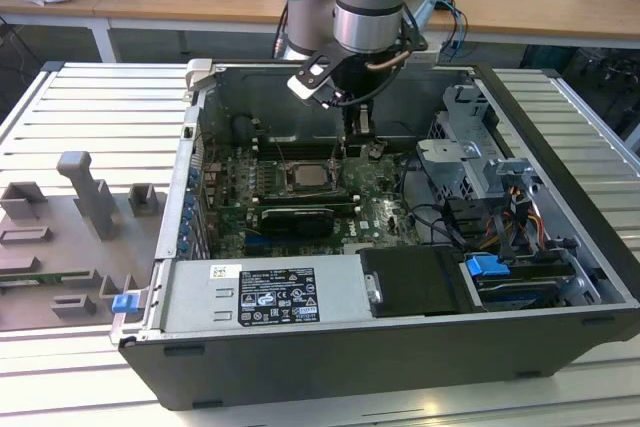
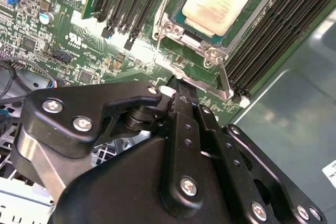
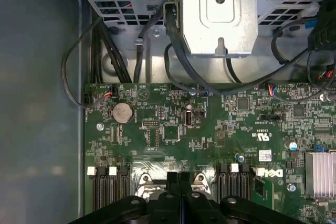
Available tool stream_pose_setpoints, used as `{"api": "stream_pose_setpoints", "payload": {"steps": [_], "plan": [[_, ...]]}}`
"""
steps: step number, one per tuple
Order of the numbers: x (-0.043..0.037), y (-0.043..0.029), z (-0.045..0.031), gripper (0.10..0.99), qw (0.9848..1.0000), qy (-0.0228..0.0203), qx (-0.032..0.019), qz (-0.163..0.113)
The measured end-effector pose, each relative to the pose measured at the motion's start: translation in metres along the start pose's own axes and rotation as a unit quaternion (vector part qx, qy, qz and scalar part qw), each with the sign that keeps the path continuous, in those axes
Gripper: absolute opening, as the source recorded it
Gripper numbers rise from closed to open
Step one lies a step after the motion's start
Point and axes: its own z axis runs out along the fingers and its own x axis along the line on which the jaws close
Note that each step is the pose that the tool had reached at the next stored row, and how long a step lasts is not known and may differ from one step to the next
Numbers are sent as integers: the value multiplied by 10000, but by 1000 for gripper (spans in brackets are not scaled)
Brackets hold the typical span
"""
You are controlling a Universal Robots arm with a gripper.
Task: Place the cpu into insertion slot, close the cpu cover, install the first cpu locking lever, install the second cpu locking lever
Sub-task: 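Close the cpu cover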
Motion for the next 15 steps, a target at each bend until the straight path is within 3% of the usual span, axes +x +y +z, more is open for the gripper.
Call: {"api": "stream_pose_setpoints", "payload": {"steps": [7, 13, 15], "plan": [[-1, -88, -4, 106, 10000, 0, 0, 0], [-3, -238, -3, 106, 10000, 1, 0, 0], [-3, -295, 41, 106, 10000, 0, 0, 0]]}}
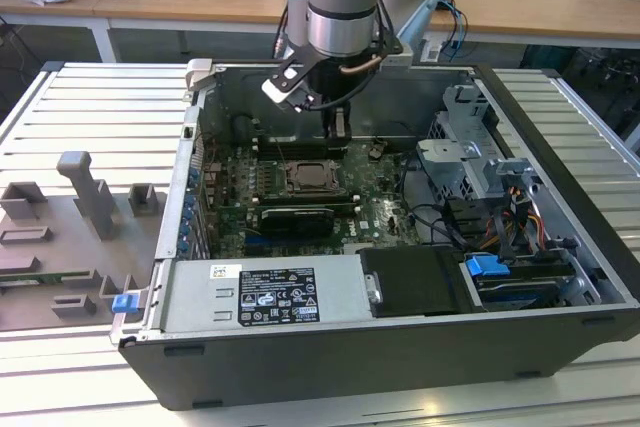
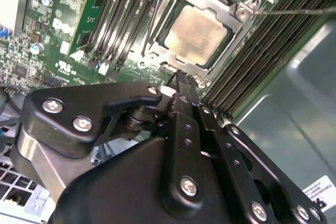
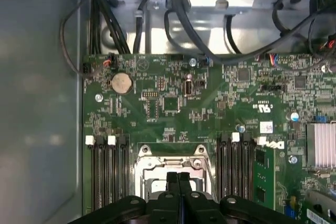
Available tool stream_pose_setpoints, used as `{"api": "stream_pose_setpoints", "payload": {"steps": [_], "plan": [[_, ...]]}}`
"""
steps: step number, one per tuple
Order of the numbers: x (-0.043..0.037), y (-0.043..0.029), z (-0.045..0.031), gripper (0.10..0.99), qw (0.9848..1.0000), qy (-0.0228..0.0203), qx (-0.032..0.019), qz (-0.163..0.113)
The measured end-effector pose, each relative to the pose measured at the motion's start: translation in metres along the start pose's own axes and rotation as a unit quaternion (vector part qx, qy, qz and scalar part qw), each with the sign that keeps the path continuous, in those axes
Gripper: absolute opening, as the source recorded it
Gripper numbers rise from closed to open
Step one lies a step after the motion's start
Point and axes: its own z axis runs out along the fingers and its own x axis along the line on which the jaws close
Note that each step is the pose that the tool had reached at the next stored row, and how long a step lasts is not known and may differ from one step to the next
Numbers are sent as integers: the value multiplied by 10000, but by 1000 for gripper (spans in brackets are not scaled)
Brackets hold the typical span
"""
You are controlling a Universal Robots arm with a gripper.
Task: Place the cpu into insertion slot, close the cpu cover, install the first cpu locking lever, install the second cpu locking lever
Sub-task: 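Close the cpu cover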
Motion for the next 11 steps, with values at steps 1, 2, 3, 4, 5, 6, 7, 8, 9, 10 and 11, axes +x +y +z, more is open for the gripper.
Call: {"api": "stream_pose_setpoints", "payload": {"steps": [1, 2, 3, 4, 5, 6, 7, 8, 9, 10, 11], "plan": [[0, -20, 9, 106, 10000, 0, 1, 0], [-1, -41, 17, 106, 10000, 0, 1, 0], [-1, -70, 24, 106, 10000, -1, 1, 0], [-1, -94, 30, 106, 10000, 0, 1, 1], [-2, -111, 33, 106, 10000, -1, 1, 0], [-2, -128, 35, 106, 10000, -1, 2, 0], [-2, -143, 37, 106, 10000, -1, 1, 0], [-2, -156, 38, 106, 10000, 0, 1, 0], [-2, -173, 41, 106, 10000, 0, 1, 0], [-2, -181, 44, 106, 10000, 1, 1, 0], [-2, -190, 47, 106, 10000, 0, 1, 0]]}}
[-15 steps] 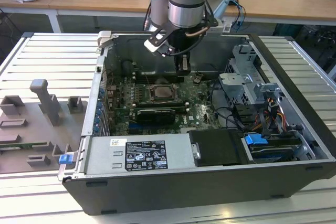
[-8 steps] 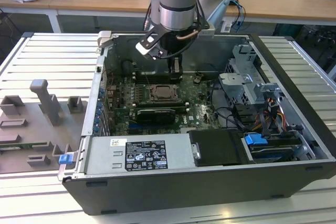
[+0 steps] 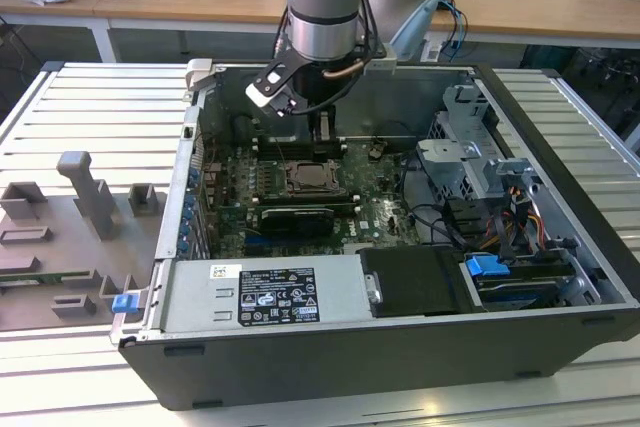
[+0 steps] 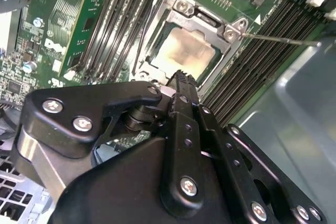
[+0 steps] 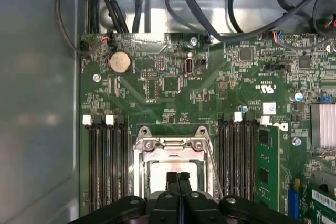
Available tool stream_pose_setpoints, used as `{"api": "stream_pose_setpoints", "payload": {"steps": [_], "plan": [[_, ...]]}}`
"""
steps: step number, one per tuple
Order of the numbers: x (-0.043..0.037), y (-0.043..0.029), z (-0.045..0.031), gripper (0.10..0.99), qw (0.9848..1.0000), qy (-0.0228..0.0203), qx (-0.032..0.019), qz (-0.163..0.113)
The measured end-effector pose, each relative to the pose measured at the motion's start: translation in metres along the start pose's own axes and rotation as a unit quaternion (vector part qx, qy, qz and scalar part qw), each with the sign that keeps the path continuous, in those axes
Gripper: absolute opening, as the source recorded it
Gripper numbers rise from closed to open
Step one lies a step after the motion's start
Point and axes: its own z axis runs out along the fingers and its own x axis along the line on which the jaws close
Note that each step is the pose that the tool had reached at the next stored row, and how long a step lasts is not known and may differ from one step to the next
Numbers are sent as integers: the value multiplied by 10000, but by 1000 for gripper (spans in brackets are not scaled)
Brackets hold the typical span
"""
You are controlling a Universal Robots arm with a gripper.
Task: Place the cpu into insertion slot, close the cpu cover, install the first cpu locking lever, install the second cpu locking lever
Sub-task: 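Close the cpu cover, then install the first cpu locking lever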
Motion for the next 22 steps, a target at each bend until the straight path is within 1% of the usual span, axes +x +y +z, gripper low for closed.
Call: {"api": "stream_pose_setpoints", "payload": {"steps": [2, 7, 10, 12, 14, 16, 22], "plan": [[-1, -20, 5, 106, 10000, 0, 0, 0], [-1, -111, 11, 106, 10000, 0, 0, 0], [-1, -134, 10, 106, 10000, 0, 0, 0], [-1, -135, 7, 106, 10000, -4, 0, 0], [-1, -133, -20, 106, 10000, -21, 0, -1], [-1, -133, -29, 106, 10000, -24, -1, -1], [-1, -129, -114, 106, 10000, -34, 0, -1]]}}
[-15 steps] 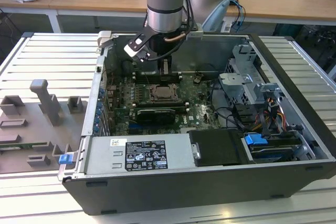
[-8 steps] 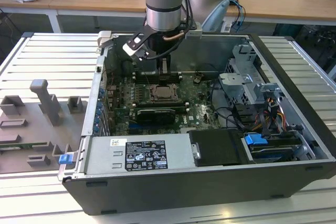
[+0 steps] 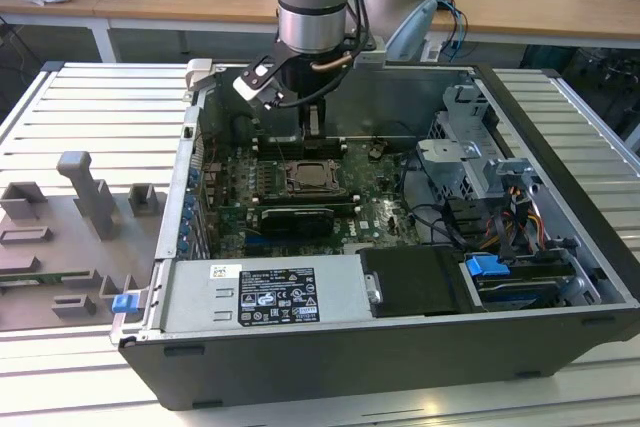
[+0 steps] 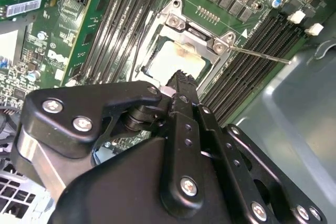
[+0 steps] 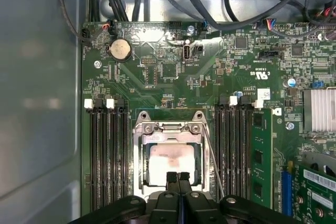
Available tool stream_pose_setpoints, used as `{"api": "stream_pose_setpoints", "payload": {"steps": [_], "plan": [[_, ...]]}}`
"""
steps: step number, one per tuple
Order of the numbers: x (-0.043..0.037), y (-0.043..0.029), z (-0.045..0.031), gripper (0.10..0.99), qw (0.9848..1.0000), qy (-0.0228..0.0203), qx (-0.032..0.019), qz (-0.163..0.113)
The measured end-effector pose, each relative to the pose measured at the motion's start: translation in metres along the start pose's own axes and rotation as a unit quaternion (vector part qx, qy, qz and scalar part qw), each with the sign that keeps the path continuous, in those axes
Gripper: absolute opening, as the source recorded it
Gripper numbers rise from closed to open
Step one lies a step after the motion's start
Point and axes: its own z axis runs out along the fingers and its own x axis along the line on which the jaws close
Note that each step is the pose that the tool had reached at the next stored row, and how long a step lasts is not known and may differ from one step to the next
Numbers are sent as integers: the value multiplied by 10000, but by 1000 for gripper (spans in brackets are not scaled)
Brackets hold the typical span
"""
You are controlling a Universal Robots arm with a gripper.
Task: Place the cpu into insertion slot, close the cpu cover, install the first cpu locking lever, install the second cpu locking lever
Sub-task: 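Install the first cpu locking lever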
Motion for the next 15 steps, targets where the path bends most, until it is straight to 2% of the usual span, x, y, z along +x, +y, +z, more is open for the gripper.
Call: {"api": "stream_pose_setpoints", "payload": {"steps": [3, 6, 8, 12, 14, 15], "plan": [[-1, 3, -74, 106, 10000, 0, 0, 0], [-1, 9, -196, 106, 10000, -7, 0, -4], [-1, 9, -196, 106, 9996, -8, -3, -296], [-1, 9, -197, 106, 9979, -6, -6, -655], [-1, 9, -197, 106, 9963, 0, -8, -864], [-1, 9, -196, 106, 9950, 4, -10, -1001]]}}
